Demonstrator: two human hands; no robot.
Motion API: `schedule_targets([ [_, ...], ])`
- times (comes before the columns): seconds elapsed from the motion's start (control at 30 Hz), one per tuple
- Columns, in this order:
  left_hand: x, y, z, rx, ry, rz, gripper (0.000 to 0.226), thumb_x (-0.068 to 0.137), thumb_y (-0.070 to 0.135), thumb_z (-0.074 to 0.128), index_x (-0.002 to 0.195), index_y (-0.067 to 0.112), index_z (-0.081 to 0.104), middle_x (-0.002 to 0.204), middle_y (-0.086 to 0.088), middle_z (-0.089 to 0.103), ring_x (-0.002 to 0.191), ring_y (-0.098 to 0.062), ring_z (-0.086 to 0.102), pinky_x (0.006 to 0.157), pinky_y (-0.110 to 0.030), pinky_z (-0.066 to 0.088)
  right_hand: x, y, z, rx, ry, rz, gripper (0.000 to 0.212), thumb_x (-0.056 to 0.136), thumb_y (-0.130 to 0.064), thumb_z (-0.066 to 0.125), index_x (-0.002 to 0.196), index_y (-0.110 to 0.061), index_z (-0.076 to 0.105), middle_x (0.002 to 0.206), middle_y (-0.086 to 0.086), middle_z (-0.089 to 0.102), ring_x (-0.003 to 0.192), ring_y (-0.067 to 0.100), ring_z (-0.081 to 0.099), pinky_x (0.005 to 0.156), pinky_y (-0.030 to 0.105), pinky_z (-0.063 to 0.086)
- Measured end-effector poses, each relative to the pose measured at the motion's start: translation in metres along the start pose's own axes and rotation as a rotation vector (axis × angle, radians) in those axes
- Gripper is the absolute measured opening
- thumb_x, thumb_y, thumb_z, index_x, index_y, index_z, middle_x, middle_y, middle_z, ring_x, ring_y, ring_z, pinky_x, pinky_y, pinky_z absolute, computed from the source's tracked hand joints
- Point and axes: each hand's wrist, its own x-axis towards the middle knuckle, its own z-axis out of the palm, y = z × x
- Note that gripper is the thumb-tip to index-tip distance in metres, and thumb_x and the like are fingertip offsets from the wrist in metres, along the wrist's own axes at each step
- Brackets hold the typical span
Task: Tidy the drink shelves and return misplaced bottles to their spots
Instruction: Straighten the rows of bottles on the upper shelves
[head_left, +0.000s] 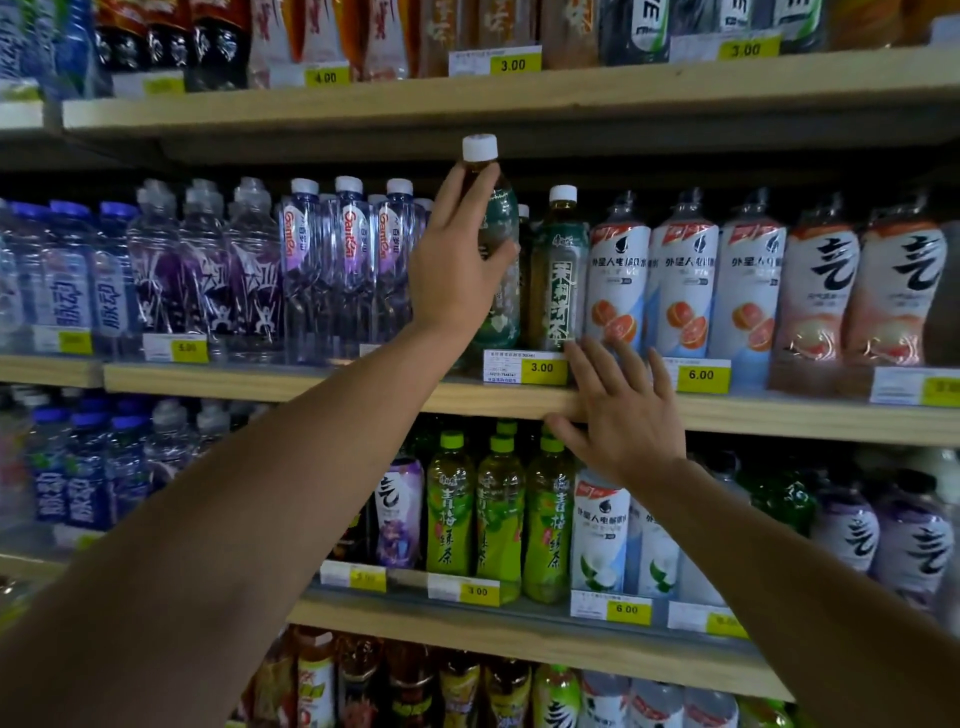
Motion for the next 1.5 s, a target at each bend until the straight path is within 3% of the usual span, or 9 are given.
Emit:
schedule_targets([
  [0.07, 0.0, -0.002, 0.005, 0.009, -0.044, -0.005, 0.069, 0.088, 0.025, 0.074, 0.149, 0.022, 0.042, 0.159, -0.006, 0.033, 0.134, -0.022, 0.047, 0.101, -0.019, 0.034, 0.0, 0.0, 0.0, -0.001, 0.004, 0.002, 0.083, 0.089, -0.07, 0.032, 0.154, -0.02, 0.03, 0.155, 0.003, 0.039, 0.145, 0.033, 0.029, 0.119, 0.056, 0.018],
  [0.2, 0.002, -0.003, 0.015, 0.051, -0.151, -0.036, 0.07, 0.091, 0.025, 0.07, 0.153, 0.022, 0.035, 0.162, -0.008, 0.026, 0.133, -0.023, 0.049, 0.103, -0.021, 0.035, -0.001, 0.0, 0.0, 0.007, 0.027, 0.001, 0.082, 0.088, -0.07, 0.033, 0.153, -0.019, 0.034, 0.153, 0.004, 0.042, 0.144, 0.034, 0.032, 0.118, 0.056, 0.02],
  [0.4, 0.012, -0.006, 0.029, 0.18, -0.285, -0.042, 0.073, 0.091, 0.029, 0.069, 0.154, 0.023, 0.032, 0.16, -0.012, 0.028, 0.136, -0.029, 0.045, 0.109, -0.046, 0.043, 0.0, 0.0, 0.004, 0.017, 0.077, 0.003, 0.082, 0.087, -0.069, 0.037, 0.152, -0.019, 0.037, 0.15, 0.004, 0.045, 0.142, 0.034, 0.035, 0.116, 0.057, 0.023],
  [0.5, 0.018, -0.003, 0.033, 0.214, -0.351, -0.046, 0.073, 0.092, 0.027, 0.069, 0.154, 0.023, 0.031, 0.16, -0.013, 0.028, 0.137, -0.032, 0.043, 0.11, -0.046, 0.041, 0.0, 0.0, 0.005, 0.019, 0.09, 0.004, 0.083, 0.085, -0.069, 0.04, 0.151, -0.018, 0.039, 0.15, 0.005, 0.046, 0.141, 0.034, 0.036, 0.116, 0.057, 0.023],
  [0.6, 0.019, -0.003, 0.036, 0.319, -0.352, -0.041, 0.072, 0.091, 0.033, 0.067, 0.153, 0.025, 0.031, 0.155, -0.009, 0.034, 0.132, -0.035, 0.045, 0.102, -0.048, 0.044, 0.001, 0.0, 0.005, 0.022, 0.087, 0.008, 0.083, 0.085, -0.069, 0.039, 0.151, -0.018, 0.039, 0.15, 0.005, 0.046, 0.141, 0.034, 0.036, 0.116, 0.056, 0.023],
  [0.8, 0.024, -0.016, 0.033, 0.562, -0.416, 0.025, 0.076, 0.091, 0.054, 0.054, 0.155, 0.031, 0.02, 0.157, -0.001, 0.033, 0.141, -0.034, 0.024, 0.106, -0.056, 0.027, 0.001, 0.0, 0.004, 0.027, 0.091, 0.004, 0.082, 0.085, -0.068, 0.042, 0.15, -0.018, 0.04, 0.149, 0.004, 0.047, 0.141, 0.032, 0.036, 0.116, 0.055, 0.02],
  [0.93, 0.016, -0.017, 0.038, 0.576, -0.435, 0.019, 0.076, 0.093, 0.055, 0.052, 0.156, 0.032, 0.016, 0.16, -0.001, 0.027, 0.147, -0.035, 0.015, 0.112, -0.062, 0.017, 0.001, 0.0, 0.004, 0.037, 0.087, 0.01, 0.083, 0.084, -0.068, 0.041, 0.151, -0.019, 0.039, 0.15, 0.004, 0.046, 0.142, 0.032, 0.036, 0.117, 0.054, 0.019],
  [1.27, 0.016, -0.018, 0.031, 0.522, -0.426, 0.019, 0.077, 0.092, 0.057, 0.053, 0.156, 0.032, 0.018, 0.16, -0.002, 0.028, 0.148, -0.035, 0.016, 0.115, -0.063, 0.015, 0.001, -0.002, -0.001, 0.06, 0.051, 0.022, 0.083, 0.084, -0.068, 0.039, 0.151, -0.019, 0.038, 0.151, 0.004, 0.045, 0.142, 0.034, 0.035, 0.118, 0.056, 0.019],
  [1.5, -0.062, -0.043, -0.01, 0.337, -0.349, 0.107, 0.069, 0.091, 0.053, 0.055, 0.152, 0.026, 0.036, 0.156, -0.005, 0.038, 0.143, -0.029, 0.03, 0.117, -0.056, 0.021, -0.001, -0.025, -0.007, 0.168, -0.014, 0.102, 0.076, 0.087, -0.058, 0.048, 0.153, -0.023, 0.032, 0.158, 0.004, 0.031, 0.149, 0.034, 0.016, 0.121, 0.055, 0.011],
])
